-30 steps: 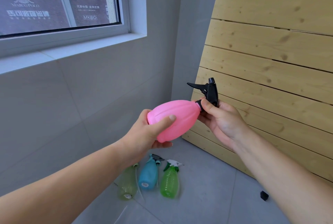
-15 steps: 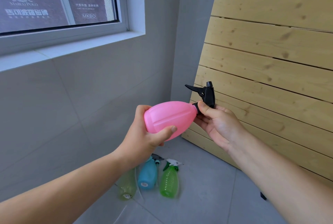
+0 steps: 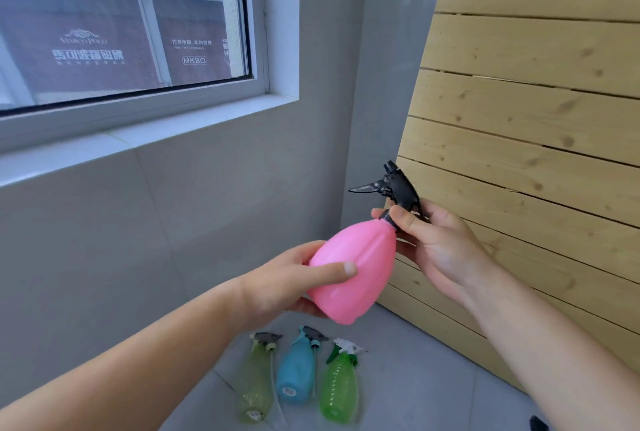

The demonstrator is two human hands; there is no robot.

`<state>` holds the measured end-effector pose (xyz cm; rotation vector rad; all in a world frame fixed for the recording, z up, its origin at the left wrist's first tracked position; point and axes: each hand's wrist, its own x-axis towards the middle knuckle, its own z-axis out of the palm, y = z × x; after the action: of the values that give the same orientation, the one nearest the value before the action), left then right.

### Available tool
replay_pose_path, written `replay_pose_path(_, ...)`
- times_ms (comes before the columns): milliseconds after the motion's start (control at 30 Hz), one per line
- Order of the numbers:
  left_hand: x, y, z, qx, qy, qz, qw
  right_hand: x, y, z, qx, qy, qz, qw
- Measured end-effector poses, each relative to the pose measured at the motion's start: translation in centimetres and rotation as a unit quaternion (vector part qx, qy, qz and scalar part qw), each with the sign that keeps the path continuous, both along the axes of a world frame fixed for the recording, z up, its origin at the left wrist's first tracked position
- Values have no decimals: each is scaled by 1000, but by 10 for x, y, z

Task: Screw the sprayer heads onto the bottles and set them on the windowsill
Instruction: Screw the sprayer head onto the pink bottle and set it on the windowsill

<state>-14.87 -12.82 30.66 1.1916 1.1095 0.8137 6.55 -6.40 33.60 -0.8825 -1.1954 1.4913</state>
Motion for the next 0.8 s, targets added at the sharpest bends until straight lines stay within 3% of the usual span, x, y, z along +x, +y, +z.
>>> replay_pose_path(133, -4, 6, 6, 26, -63, 78, 995, -27, -3, 0, 11, -62, -28, 998)
replay_pose_path(300, -14, 16, 21, 135, -98, 187, 968, -64, -9, 1, 75, -130, 51, 987)
replay_pose_path(567, -79, 67, 88, 238, 76, 219, 943, -124, 60, 62, 196, -151, 61, 967)
replay_pose_path(800, -145, 126, 148, 235, 150, 303, 911, -202, 139, 106, 249, -149, 73, 954)
